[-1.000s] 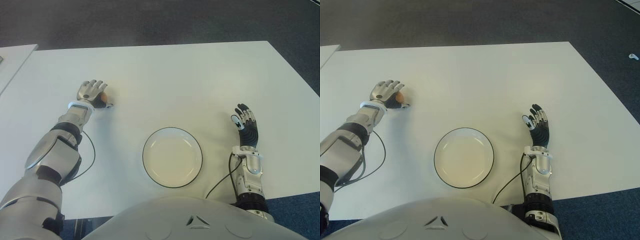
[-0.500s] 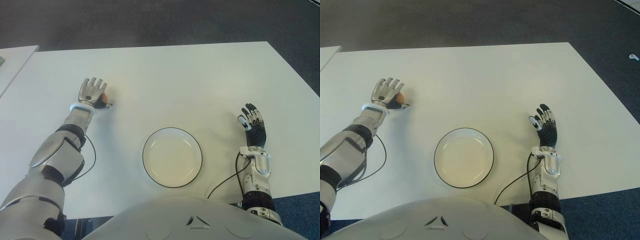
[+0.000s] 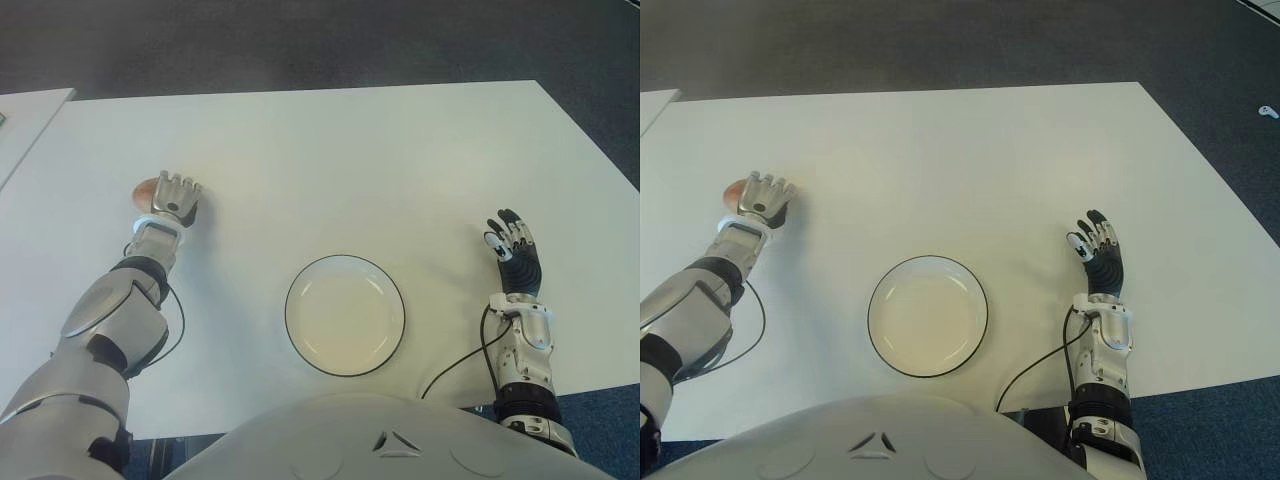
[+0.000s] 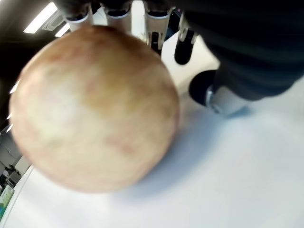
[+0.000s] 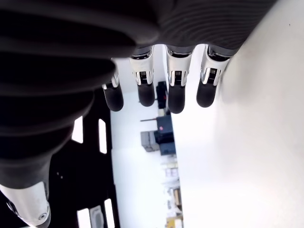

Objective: Put the apples into the plate.

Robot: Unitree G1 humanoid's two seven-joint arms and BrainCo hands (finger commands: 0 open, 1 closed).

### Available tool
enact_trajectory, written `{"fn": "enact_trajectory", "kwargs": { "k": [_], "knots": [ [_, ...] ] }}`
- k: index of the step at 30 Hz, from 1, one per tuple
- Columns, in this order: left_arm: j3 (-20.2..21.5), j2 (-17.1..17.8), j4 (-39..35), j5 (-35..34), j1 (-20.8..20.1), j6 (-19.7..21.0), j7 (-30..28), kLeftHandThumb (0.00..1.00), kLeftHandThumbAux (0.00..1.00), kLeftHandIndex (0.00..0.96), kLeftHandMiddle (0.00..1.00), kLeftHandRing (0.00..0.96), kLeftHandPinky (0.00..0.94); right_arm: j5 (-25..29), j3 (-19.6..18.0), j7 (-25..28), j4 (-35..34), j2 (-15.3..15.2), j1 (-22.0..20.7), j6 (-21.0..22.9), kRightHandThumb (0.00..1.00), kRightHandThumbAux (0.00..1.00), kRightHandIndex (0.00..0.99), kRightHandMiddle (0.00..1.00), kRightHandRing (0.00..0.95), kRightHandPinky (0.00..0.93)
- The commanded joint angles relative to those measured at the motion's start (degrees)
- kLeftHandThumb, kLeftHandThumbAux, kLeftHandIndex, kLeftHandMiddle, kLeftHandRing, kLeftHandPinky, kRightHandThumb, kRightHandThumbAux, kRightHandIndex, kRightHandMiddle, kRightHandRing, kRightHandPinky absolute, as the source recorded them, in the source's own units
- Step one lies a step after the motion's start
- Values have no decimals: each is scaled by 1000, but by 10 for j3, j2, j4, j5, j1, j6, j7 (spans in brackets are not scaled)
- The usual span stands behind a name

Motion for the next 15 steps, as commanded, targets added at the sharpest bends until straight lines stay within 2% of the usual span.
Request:
{"fn": "enact_trajectory", "kwargs": {
  "k": [1,4,10,11,15],
  "knots": [
    [7,-17,11,-13,49,-40,-34,809,657,419,594,655,614,13,-7,1,14,4,13,37,276,656,126,148,157,177],
    [12,-15,8,-20,51,-51,-31,839,654,429,596,678,633,15,-9,1,14,3,12,41,279,658,127,159,170,197],
    [30,0,-2,-37,54,-93,-15,854,651,439,606,707,646,27,-17,13,31,18,-4,8,306,661,146,192,203,224],
    [33,1,-3,-40,54,-97,-15,853,652,441,565,708,646,26,-16,13,30,17,-4,10,308,665,148,195,207,227],
    [43,2,-4,-50,54,-109,-17,851,654,445,510,710,644,17,-15,1,10,12,4,29,308,682,147,203,216,235]
  ]
}}
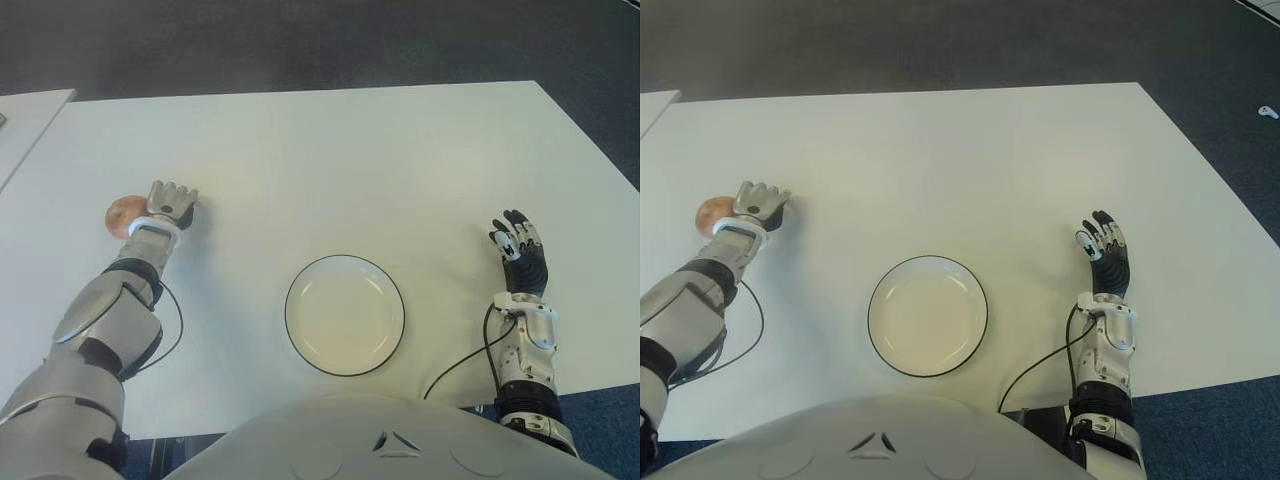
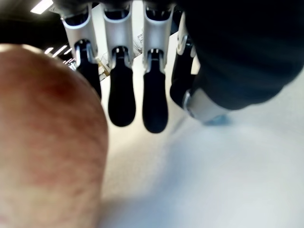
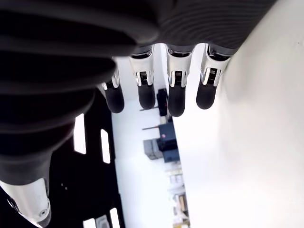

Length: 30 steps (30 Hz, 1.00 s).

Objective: Put the apples into the plate.

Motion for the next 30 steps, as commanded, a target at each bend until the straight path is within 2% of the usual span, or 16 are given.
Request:
{"fn": "enact_trajectory", "kwargs": {
  "k": [1,6,10,15,23,29,30],
  "knots": [
    [2,-15,4,-8,45,-44,-22,851,654,445,504,711,644,-2,2,-12,1,8,14,32,308,687,146,205,219,237],
    [15,-14,1,-23,46,-51,-26,850,655,446,493,724,671,12,-5,-3,27,14,-5,17,298,692,150,215,233,251],
    [25,-15,-1,-33,47,-53,-29,850,655,446,492,737,691,9,-6,-10,-19,0,18,49,287,693,150,216,234,247],
    [38,-17,-4,-48,53,-55,-29,856,654,440,572,759,730,3,-7,-12,8,1,3,46,286,694,145,218,235,250],
    [54,-26,-4,-60,63,-49,-9,852,663,411,544,778,786,3,-8,-11,15,-8,-4,67,278,709,138,226,240,242],
    [62,-38,-3,-63,62,-30,-12,852,666,403,542,806,811,19,-18,15,62,-8,-30,43,269,715,147,230,242,240],
    [64,-40,-3,-65,61,-28,-13,852,666,403,541,808,811,17,-13,13,38,-4,-22,46,268,713,148,227,239,238]
  ]
}}
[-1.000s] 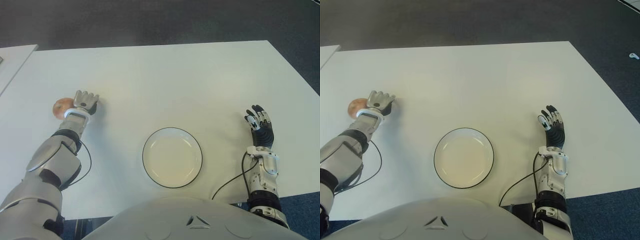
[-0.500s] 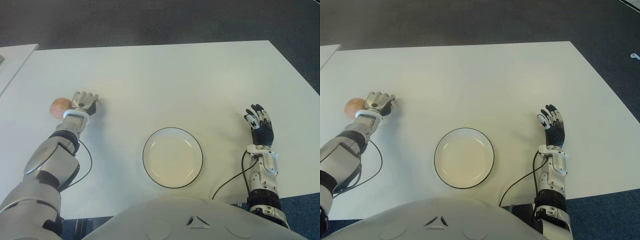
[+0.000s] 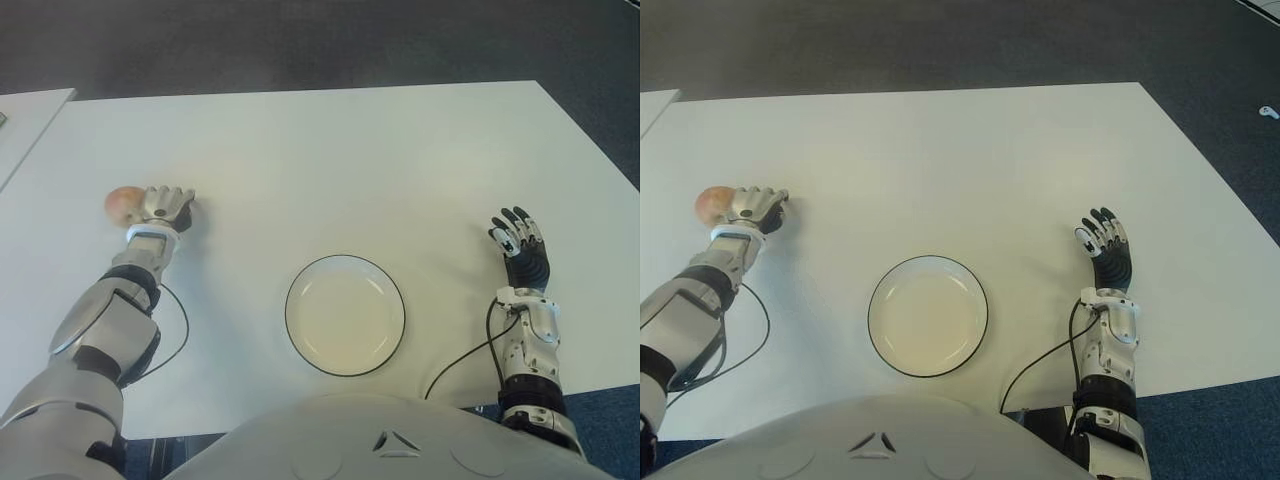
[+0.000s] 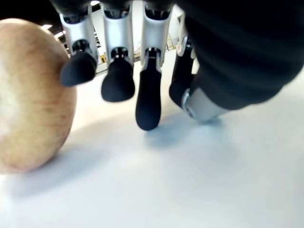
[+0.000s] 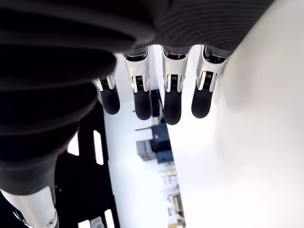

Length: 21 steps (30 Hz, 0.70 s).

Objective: Put the apples into the plate.

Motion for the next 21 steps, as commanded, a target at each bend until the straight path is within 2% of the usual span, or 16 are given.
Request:
{"fn": "enact_trajectory", "kwargs": {
  "k": [1,3,5,10,13,14,15,16,17,18,19,21],
  "knots": [
    [-2,-34,10,-1,37,-2,-22,852,667,402,540,813,809,9,5,10,-6,15,15,11,267,710,149,221,234,236],
    [3,-36,10,-6,38,-1,-23,853,667,402,538,818,807,-3,10,3,-13,14,23,15,264,710,149,215,229,235],
    [7,-37,9,-9,39,-1,-20,853,667,402,538,823,808,-10,11,2,15,9,15,13,263,713,146,213,228,233],
    [19,-39,6,-15,36,1,-12,853,667,401,536,828,804,-8,11,3,6,3,19,34,258,720,140,213,230,237],
    [31,-43,3,-24,7,15,-34,853,667,402,535,826,800,-4,10,9,6,3,21,33,255,727,135,215,230,233],
    [34,-46,-1,-26,-5,29,-44,853,666,424,504,744,734,-3,9,11,8,3,21,30,253,732,133,217,231,231],
    [36,-47,-4,-27,-11,38,-50,797,679,420,383,523,543,-3,9,12,9,3,22,28,249,738,132,221,232,229],
    [38,-48,-13,-27,-15,54,-59,777,684,419,340,444,474,-3,9,13,11,3,21,24,248,740,132,222,232,228],
    [39,-48,-20,-27,-15,65,-64,612,612,280,221,284,315,-3,8,14,12,3,21,23,245,745,131,224,232,223],
    [35,-52,-19,-21,-18,79,-63,551,586,231,178,227,258,-3,9,14,13,3,21,23,243,747,130,224,231,221],
    [32,-55,-20,-16,-20,90,-63,396,482,118,91,116,132,-3,9,15,14,4,20,23,241,750,131,228,234,227],
    [24,-59,-19,-5,-23,102,-59,304,412,60,46,59,67,-4,10,14,15,4,20,25,241,752,132,231,237,234]
  ]
}}
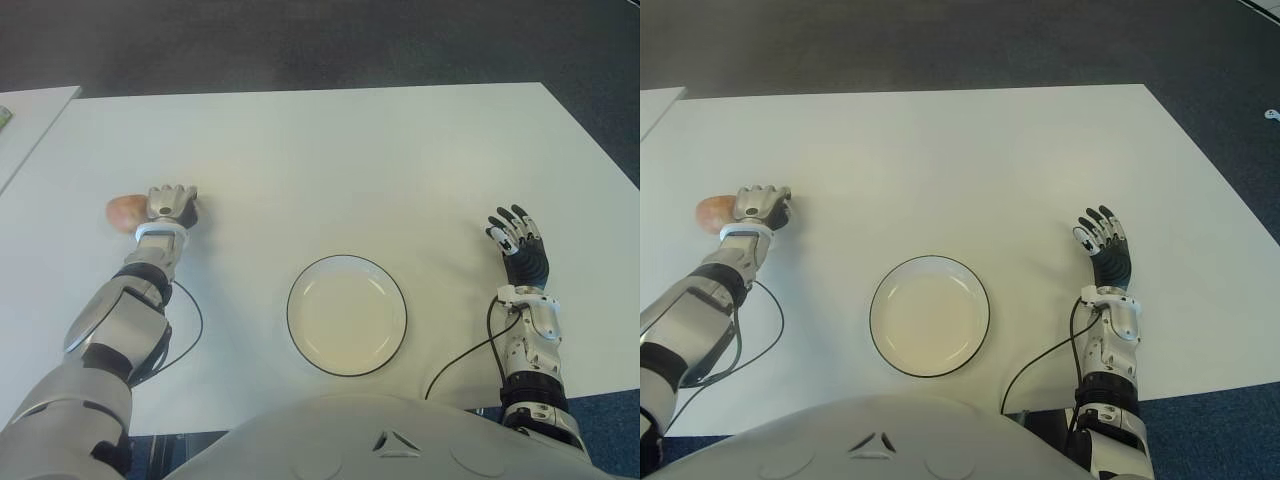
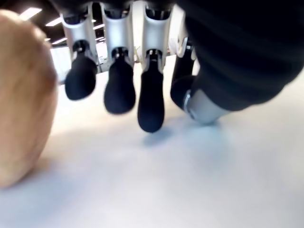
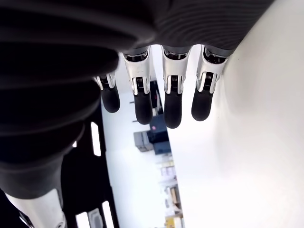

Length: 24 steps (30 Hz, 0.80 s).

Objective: Put the apples into the plate.

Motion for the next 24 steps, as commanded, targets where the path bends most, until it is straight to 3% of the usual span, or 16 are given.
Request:
{"fn": "enact_trajectory", "kwargs": {
  "k": [1,4,10,21,24],
  "knots": [
    [-24,-21,-2,25,-4,30,-15,283,395,48,37,47,54,-1,4,-1,21,9,15,19,241,752,132,232,238,236],
    [-44,-19,-6,48,-25,35,-8,208,297,12,9,12,14,-2,6,-1,22,11,12,19,251,744,136,240,248,250],
    [-72,-14,-13,81,-67,33,-1,164,195,1,0,1,1,-6,12,3,26,12,10,16,275,726,138,247,255,248],
    [-100,-5,0,112,-98,25,5,123,153,0,0,0,0,-15,25,-7,30,20,12,8,254,708,132,224,231,224],
    [-103,-3,2,117,-100,24,8,121,147,0,0,0,0,-15,24,-9,61,24,-5,-4,243,711,130,223,230,230]
  ]
}}
